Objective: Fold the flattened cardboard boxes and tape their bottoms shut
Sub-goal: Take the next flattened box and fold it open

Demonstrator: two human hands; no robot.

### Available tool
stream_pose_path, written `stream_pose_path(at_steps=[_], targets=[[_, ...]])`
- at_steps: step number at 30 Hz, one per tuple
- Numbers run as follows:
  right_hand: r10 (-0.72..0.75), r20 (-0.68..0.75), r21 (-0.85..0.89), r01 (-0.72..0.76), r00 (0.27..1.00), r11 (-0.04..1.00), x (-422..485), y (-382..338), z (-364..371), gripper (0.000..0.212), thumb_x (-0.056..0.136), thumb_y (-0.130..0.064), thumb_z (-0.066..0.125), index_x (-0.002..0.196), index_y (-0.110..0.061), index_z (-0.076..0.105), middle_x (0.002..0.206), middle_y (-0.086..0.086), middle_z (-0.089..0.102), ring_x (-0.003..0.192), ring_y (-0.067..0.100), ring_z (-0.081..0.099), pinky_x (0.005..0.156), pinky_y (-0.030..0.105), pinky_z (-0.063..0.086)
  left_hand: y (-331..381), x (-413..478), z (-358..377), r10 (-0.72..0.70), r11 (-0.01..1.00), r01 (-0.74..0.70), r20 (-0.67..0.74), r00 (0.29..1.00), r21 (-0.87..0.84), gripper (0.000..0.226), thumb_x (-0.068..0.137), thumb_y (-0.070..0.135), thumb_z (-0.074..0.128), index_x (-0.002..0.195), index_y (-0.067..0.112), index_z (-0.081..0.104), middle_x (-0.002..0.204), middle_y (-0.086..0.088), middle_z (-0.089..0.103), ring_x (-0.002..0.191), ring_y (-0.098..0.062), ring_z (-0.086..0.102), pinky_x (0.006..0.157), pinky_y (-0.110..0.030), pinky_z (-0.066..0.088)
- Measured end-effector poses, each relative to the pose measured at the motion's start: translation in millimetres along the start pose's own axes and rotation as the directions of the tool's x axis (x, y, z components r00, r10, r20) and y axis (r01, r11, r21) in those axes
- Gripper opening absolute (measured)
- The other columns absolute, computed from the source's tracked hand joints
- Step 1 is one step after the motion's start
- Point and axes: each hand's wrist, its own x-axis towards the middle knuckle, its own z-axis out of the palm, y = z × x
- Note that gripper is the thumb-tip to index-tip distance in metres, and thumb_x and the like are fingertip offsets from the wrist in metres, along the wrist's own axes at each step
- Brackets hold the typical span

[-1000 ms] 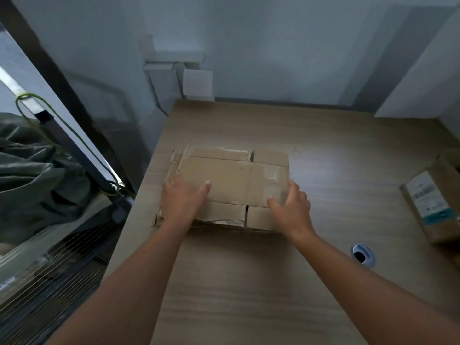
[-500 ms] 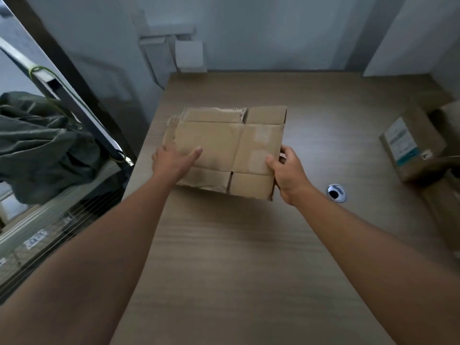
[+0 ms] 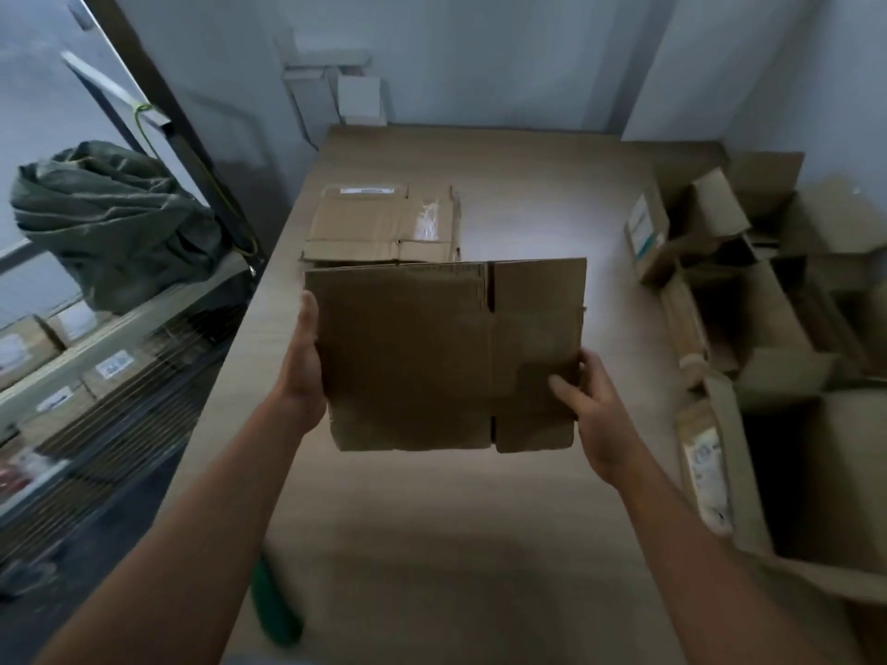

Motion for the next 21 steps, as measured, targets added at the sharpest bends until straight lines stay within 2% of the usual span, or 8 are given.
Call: stream_pose_path(at_steps=[2,4,9,11,13,15,18,21], targets=[[0.026,-0.018,0.033,-0.026,0.999,0.999,-38,0,-1,0.031,0.105,-0.031,0.049,0.133,-0.019,0.054,0.122,-0.002,0.065,0.112,0.014,0.062,0.087,0.029,0.049,-15,-45,6,-0.009,0.998,0.009,-0.009,1.000,-0.066,0.077,0.093,0.080,0.021,0.137,0.032,0.062,0.134,0.000,0.067,0.126,-0.020,0.060,0.099,-0.041,0.046],[0.026,-0.028,0.019,-0.025,0.999,1.000,-67,3,-3,0.050,0.100,-0.055,0.041,0.131,-0.019,0.055,0.124,-0.002,0.062,0.112,0.008,0.057,0.084,0.026,0.042,-37,-81,7,-0.023,0.996,0.019,-0.050,0.998,-0.085,0.078,0.094,0.078,0.018,0.136,0.030,0.062,0.133,0.001,0.067,0.126,-0.018,0.059,0.098,-0.037,0.045],[-0.005,0.041,0.086,0.001,0.999,0.996,-113,13,-4,0.080,0.072,-0.084,0.059,0.123,-0.021,0.054,0.121,0.009,0.058,0.120,0.024,0.057,0.106,0.044,0.044,-84,-151,24,-0.048,0.995,0.044,-0.036,0.998,-0.095,0.067,0.098,0.070,0.027,0.130,0.024,0.065,0.128,-0.005,0.070,0.126,-0.020,0.059,0.098,-0.034,0.043],[-0.032,0.094,0.109,0.022,0.995,0.994,-123,18,-3,0.079,0.073,-0.080,0.065,0.129,-0.026,0.050,0.129,0.010,0.056,0.126,0.030,0.056,0.109,0.050,0.046,-90,-166,31,-0.026,0.996,0.023,-0.037,0.999,-0.091,0.056,0.093,0.063,0.039,0.130,0.029,0.064,0.133,-0.001,0.067,0.130,-0.021,0.055,0.099,-0.038,0.040],[-0.085,0.120,0.143,0.068,0.989,0.987,-130,23,-5,0.073,0.084,-0.078,0.055,0.138,-0.031,0.043,0.135,0.009,0.055,0.128,0.026,0.056,0.109,0.047,0.047,-90,-173,32,0.036,0.997,-0.036,0.010,0.999,-0.068,0.044,0.090,0.050,0.045,0.129,0.040,0.063,0.140,0.002,0.060,0.132,-0.021,0.051,0.101,-0.045,0.041],[-0.167,0.117,0.235,0.136,0.979,0.962,-133,28,-10,0.051,0.103,-0.052,0.039,0.146,-0.025,0.035,0.123,0.001,0.064,0.119,0.020,0.062,0.103,0.039,0.052,-86,-176,29,0.111,0.993,-0.108,0.065,0.992,-0.048,0.046,0.089,0.036,0.050,0.133,0.044,0.059,0.150,0.004,0.051,0.139,-0.021,0.045,0.106,-0.048,0.040],[-0.220,0.126,0.317,0.171,0.967,0.933,-134,32,-18,0.045,0.102,-0.009,0.036,0.145,-0.024,0.036,0.116,0.001,0.063,0.113,0.022,0.061,0.093,0.034,0.054,-78,-176,23,0.200,0.980,-0.198,0.084,0.976,-0.031,0.050,0.084,0.021,0.049,0.131,0.032,0.063,0.148,0.002,0.053,0.140,-0.024,0.045,0.110,-0.050,0.041],[-0.251,0.135,0.212,0.219,0.959,0.952,-132,37,-19,0.054,0.098,-0.006,0.049,0.139,-0.039,0.039,0.133,0.015,0.049,0.123,0.033,0.054,0.100,0.044,0.052,-77,-176,25,0.218,0.963,-0.236,0.132,0.967,0.132,0.043,0.090,0.029,0.042,0.121,0.020,0.070,0.149,0.006,0.050,0.137,-0.013,0.047,0.109,-0.046,0.042]])
